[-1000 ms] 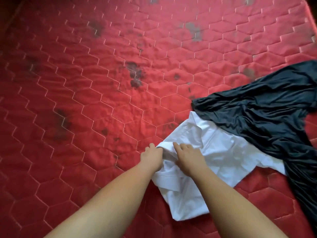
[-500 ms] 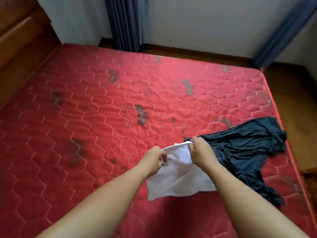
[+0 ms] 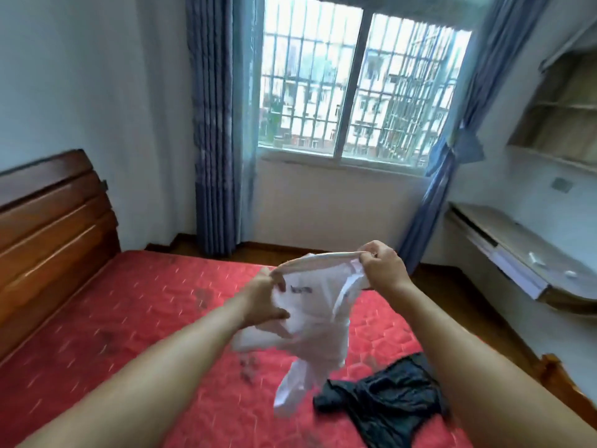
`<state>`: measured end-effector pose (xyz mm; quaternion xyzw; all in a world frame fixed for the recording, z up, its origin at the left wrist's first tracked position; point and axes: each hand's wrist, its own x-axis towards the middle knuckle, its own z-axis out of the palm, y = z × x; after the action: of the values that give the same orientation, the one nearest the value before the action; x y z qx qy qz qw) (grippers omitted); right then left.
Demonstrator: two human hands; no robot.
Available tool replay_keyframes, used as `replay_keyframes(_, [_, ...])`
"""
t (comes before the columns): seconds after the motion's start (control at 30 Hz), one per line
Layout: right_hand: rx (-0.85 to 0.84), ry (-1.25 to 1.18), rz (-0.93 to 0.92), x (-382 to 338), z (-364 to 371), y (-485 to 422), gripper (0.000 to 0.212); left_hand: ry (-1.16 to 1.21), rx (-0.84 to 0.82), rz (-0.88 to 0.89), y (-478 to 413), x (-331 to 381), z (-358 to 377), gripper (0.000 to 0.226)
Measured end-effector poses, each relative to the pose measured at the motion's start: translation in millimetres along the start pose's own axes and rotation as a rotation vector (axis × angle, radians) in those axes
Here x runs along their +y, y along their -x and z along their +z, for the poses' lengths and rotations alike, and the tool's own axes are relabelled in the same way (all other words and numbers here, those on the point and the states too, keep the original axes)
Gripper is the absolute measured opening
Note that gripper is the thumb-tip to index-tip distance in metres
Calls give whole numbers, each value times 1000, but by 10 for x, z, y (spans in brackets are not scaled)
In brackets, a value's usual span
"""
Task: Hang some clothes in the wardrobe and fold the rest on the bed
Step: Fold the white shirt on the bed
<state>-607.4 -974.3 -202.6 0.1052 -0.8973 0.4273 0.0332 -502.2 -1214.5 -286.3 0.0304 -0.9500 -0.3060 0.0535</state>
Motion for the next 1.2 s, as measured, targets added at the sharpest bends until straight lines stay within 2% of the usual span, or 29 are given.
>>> replay_keyframes(0.07, [-36,-161,27,-414,-305,101,15,-47,-11,34,71,204,-550,75])
replay_keyframes(0.13, [-133,-270,35,-751,-552,238,37,-73,-23,26,166,341,-1019,85])
replay_keyframes(0.17, [-178,-238,9,-904,-649,301,48,-79,-14,41,206,383,-1239,80])
replay_keyframes(0.23, [-237,-47,-85,-1183,-776,412,60,-111,21,100,285,451,-1676,47])
replay_keyframes(0.27, [-232,57,-134,-1315,-812,467,58,-141,57,144,316,477,-1894,40])
replay_keyframes(0.37, [-121,274,-268,-1644,-841,599,31,-237,200,285,386,535,-2460,59])
replay_keyframes(0.43, [-58,267,-315,-1822,-866,679,13,-249,281,290,445,580,-2744,63])
replay_keyframes(0.5, [-32,174,-313,-1976,-922,750,12,-243,348,295,483,608,-2954,66])
replay_keyframes(0.63, [107,225,-361,-2200,-1089,852,19,-148,399,325,572,656,-3193,84])
replay_keyframes(0.67, [141,233,-366,-2225,-1133,865,19,-132,393,319,595,646,-3237,83])
replay_keyframes(0.7, [163,221,-367,-2233,-1167,870,20,-129,374,306,625,625,-3274,75])
replay_keyframes(0.8, [158,86,-330,-2249,-1211,886,22,-191,357,259,705,579,-3334,29])
replay_keyframes(0.83, [158,25,-312,-2257,-1201,903,23,-190,377,241,725,580,-3328,21])
replay_keyframes(1.03, [296,-101,-350,-2250,-1106,1024,4,42,574,167,798,766,-3218,23])
replay_keyframes(1.2, [302,-130,-357,-2237,-1211,1123,10,75,710,185,851,886,-3026,23])
